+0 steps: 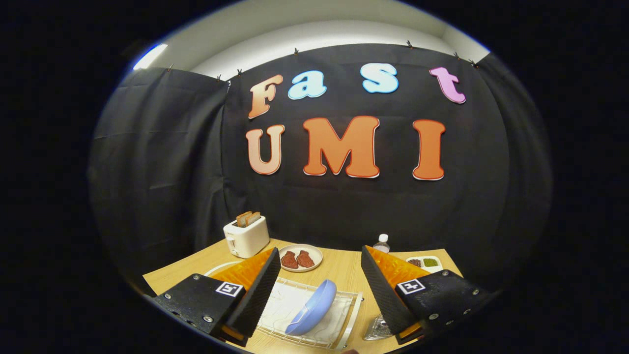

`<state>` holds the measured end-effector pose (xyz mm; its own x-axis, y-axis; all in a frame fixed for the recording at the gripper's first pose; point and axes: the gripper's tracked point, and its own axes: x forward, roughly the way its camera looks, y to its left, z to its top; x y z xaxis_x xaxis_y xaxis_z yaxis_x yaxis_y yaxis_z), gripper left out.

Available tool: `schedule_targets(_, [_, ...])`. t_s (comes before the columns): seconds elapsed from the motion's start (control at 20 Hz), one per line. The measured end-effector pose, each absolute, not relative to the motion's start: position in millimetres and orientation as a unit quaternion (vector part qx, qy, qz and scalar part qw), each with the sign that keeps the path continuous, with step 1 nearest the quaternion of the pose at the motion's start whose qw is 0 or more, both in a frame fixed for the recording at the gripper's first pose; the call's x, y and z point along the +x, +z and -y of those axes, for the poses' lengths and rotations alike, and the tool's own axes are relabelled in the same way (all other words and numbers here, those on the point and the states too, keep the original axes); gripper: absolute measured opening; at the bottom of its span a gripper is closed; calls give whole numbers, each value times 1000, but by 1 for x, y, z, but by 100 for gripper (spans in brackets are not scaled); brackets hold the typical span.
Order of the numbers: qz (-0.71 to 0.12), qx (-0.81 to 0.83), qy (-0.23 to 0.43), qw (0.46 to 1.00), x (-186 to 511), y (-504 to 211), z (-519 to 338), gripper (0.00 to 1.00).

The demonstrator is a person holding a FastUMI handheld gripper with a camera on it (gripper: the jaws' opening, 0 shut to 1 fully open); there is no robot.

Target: Take the plate from the dish rack, then take the spoon from the basket and place it into the plate.

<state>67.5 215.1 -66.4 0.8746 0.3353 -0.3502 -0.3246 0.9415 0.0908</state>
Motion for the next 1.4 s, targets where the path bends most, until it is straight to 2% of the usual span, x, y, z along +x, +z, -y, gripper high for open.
schedule_targets(0.6, [-420, -10, 174, 890, 84, -187, -230, 97])
schedule_targets(0.75, [-479, -24, 175, 860, 82, -214, -237, 92])
schedule_targets(1.05, [-570, -77, 160, 802, 69, -264, -240, 78])
schedule_targets(1.3, [-623, -120, 123, 763, 58, -291, -230, 52])
schedule_targets(1.4, [-634, -115, 94, 759, 58, -289, -225, 45])
